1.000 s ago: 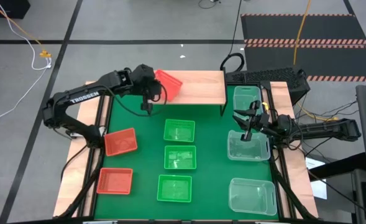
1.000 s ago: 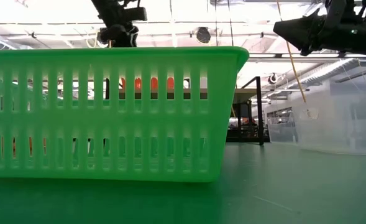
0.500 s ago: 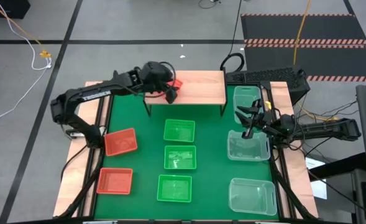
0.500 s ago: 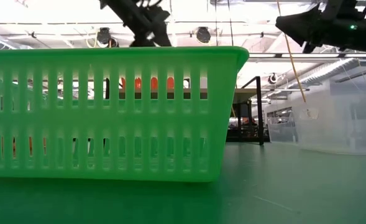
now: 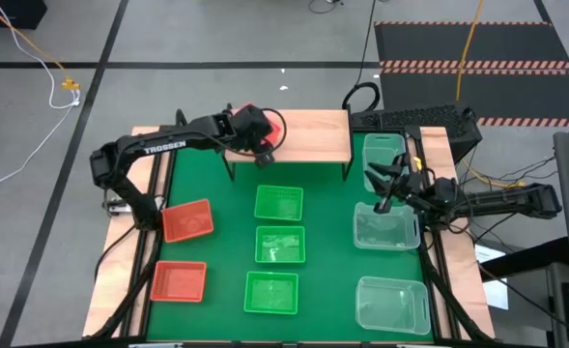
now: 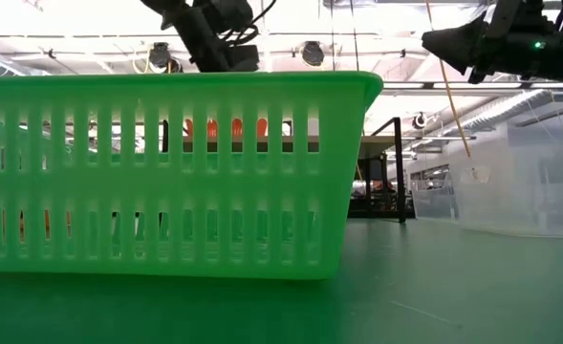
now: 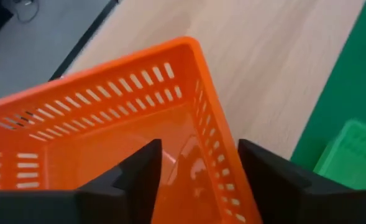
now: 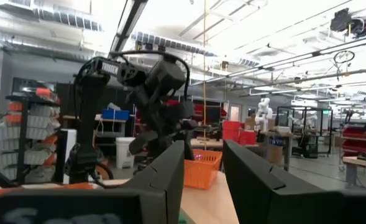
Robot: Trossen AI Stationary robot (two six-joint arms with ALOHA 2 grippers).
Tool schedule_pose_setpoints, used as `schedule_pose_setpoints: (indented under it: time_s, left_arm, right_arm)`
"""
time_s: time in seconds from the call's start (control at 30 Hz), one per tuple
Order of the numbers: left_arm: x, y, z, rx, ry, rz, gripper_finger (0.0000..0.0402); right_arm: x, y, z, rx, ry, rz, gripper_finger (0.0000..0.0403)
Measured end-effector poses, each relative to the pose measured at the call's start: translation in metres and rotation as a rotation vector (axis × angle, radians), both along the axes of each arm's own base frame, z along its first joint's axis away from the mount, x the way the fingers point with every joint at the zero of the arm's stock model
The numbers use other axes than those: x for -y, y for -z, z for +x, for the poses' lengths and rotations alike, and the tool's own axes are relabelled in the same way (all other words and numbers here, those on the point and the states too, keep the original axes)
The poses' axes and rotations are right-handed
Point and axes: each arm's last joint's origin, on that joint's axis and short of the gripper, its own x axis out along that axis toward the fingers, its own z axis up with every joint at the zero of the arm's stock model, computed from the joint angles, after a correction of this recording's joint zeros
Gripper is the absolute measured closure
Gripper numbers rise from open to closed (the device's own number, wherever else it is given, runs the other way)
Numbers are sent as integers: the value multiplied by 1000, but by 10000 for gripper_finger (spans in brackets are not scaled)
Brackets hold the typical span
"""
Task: Stack baskets on shelf by color
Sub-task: Put the top orange bin on the shelf
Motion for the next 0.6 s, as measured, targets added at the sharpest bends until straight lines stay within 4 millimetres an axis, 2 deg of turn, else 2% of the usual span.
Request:
schedule_pose_setpoints:
  time_s: [0.23, 0.33, 0.6]
  left_arm:
    - [7, -3, -9, -113, 122, 47, 331]
    - [12, -10, -16, -135, 167, 68, 385]
    - [25, -33, -53, -291, 373, 144, 388]
  right_arm:
    - [0, 3, 3, -30, 0, 4, 296]
    - [0, 4, 3, -37, 0, 5, 296]
    - [0, 4, 4, -36, -6, 15, 296]
